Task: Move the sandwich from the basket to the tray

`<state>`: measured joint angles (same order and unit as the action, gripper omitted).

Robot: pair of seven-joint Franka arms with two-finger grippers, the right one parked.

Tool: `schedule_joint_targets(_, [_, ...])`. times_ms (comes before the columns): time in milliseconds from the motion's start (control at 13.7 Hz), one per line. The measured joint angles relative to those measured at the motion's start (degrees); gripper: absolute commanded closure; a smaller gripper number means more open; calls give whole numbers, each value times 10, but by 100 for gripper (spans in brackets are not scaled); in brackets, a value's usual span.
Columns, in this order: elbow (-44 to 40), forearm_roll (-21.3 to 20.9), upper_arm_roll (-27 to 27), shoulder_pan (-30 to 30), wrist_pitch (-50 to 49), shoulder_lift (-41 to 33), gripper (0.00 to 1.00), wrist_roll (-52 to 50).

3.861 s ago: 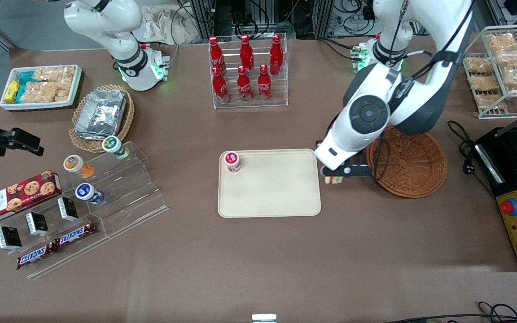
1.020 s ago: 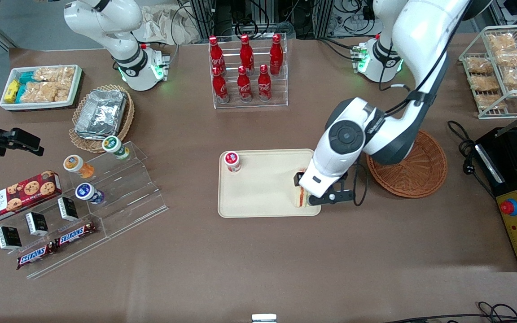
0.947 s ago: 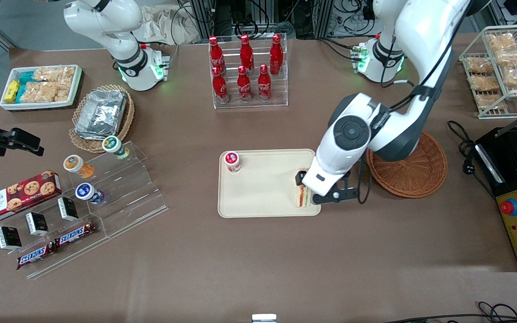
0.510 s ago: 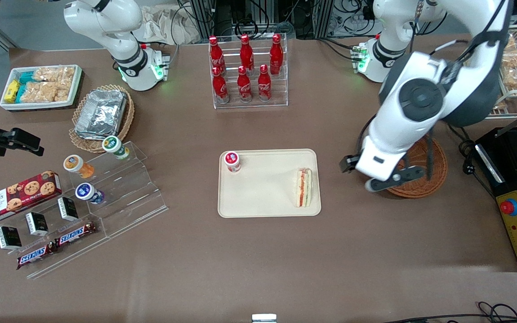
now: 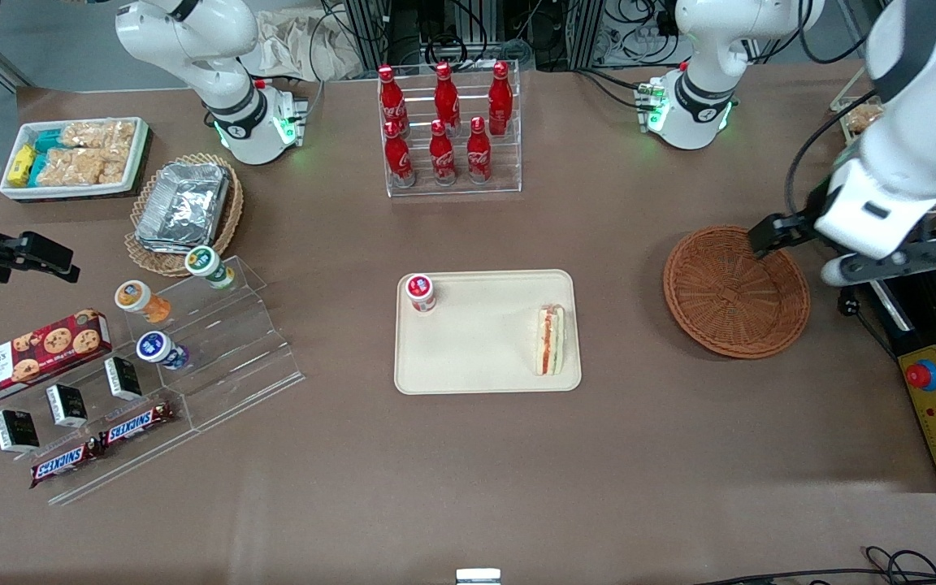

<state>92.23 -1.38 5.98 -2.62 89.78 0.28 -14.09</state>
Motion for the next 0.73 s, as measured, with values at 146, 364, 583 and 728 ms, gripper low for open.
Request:
schedule_joint_targets(146, [17,1,-35,0,0,-27,0,76])
schedule_joint_targets(364, [38,1,-61,0,1,-59,0,120])
schedule_joint_targets(583, [38,1,-59,-1,3,-62,0,123])
schedule_joint_targets(728, [30,2,-57,-2,3,-59,0,123])
